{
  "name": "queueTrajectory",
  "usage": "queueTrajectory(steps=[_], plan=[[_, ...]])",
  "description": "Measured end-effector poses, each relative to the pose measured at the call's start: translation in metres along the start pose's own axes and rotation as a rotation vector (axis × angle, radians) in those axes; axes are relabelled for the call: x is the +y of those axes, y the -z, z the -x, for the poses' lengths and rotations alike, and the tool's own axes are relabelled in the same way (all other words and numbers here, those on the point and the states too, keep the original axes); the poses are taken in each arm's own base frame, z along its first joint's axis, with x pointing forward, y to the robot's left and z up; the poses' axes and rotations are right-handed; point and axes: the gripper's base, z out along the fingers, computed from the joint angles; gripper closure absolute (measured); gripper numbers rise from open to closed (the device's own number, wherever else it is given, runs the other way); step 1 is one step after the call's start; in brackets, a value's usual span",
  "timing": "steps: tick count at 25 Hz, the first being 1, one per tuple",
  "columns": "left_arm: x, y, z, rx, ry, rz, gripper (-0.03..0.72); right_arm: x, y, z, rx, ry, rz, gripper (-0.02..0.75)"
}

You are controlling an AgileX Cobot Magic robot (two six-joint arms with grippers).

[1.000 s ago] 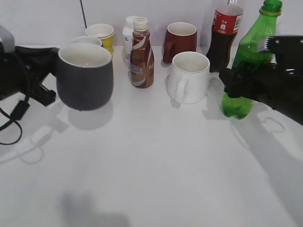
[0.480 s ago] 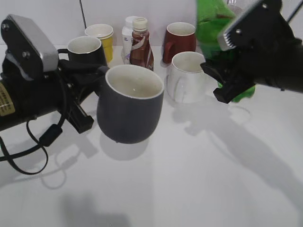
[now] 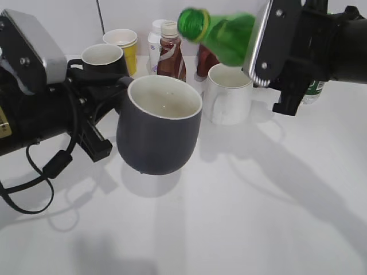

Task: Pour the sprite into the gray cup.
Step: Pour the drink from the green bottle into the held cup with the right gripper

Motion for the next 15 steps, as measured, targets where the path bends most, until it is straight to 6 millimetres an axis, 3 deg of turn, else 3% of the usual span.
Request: queueTrajectory(steps=[15], plan=[[-0.014,-0.002,0.005,-0.018,-0.012,-0.054,0.631,-0.004,0.000,0.004,-0.032,0.309,-0.052,0.324]])
